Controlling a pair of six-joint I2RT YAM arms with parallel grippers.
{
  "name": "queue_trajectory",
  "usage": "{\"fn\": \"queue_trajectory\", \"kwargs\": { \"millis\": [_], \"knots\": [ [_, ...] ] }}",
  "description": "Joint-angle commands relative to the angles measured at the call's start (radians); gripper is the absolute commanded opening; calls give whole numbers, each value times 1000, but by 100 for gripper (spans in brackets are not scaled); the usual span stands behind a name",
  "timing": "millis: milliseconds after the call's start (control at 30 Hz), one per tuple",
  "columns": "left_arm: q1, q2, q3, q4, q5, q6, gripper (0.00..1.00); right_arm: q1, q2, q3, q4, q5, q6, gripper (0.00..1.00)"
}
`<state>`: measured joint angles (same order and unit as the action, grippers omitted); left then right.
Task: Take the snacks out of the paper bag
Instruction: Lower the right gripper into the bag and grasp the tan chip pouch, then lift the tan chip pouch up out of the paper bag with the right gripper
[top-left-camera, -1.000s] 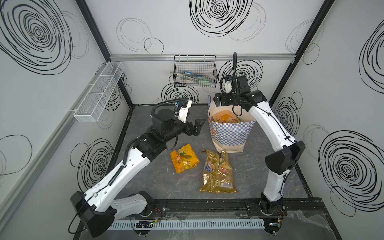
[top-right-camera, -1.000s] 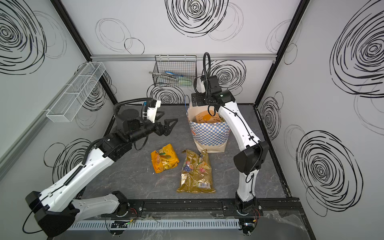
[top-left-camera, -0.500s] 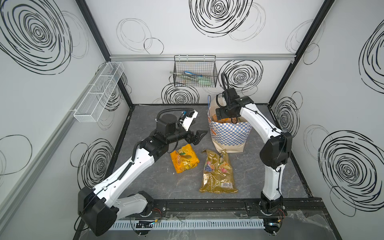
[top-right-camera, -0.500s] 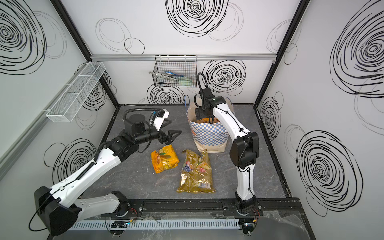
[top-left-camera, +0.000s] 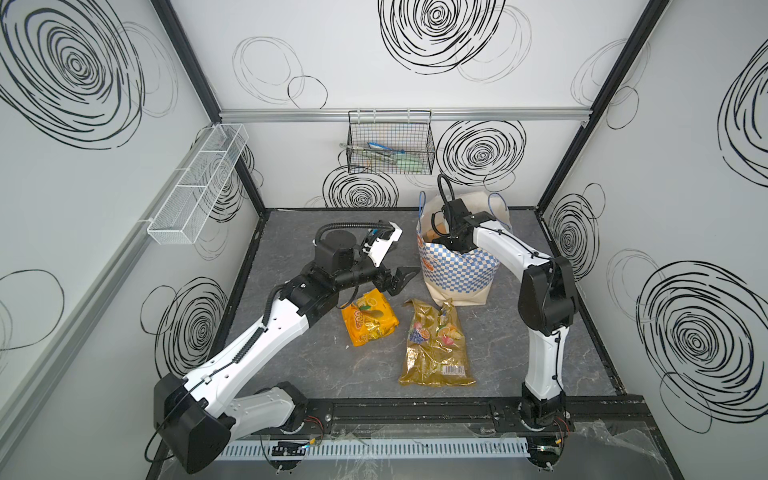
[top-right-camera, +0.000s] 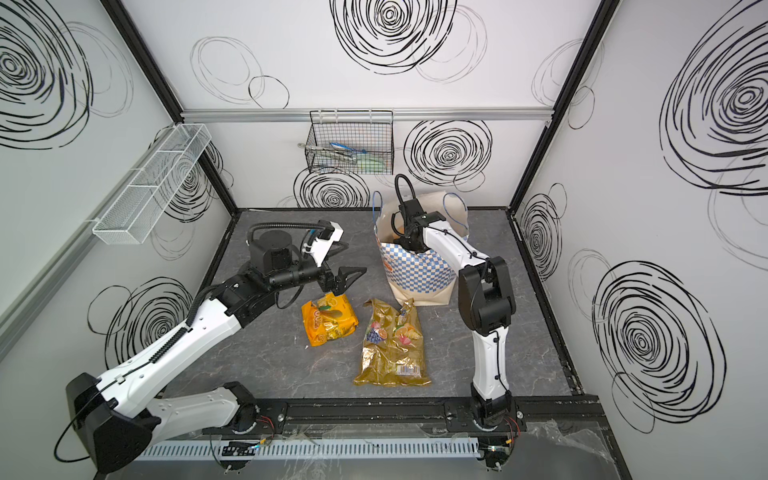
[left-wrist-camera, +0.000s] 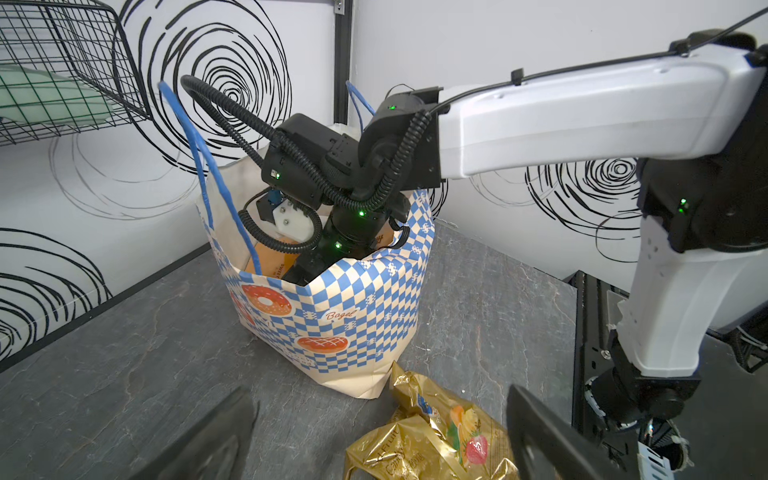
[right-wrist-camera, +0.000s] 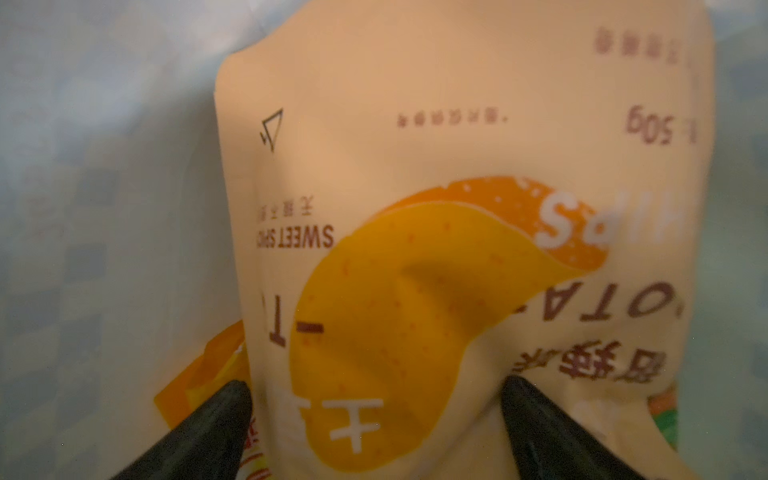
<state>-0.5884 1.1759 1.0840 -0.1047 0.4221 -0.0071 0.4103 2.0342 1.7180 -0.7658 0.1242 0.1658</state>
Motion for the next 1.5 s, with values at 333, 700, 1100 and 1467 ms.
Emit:
{"fn": "queue_trajectory", "kwargs": {
  "millis": [333,700,1100,1467],
  "knots": [
    [-10,-3,-5,52,-12,22,96,-28,-21,-85,26,-45,25,44],
    [-11,-13,-13,67,-10,13,96,-29,-121,-2,8,-27,29,2],
    [-12,-22,-16,73,-16,10,96,-28,-199,100,14,-24,35,0],
    [-11,-33,-21,79,-17,9,96,-30,-311,58,162,-28,17,0]
  ]
}}
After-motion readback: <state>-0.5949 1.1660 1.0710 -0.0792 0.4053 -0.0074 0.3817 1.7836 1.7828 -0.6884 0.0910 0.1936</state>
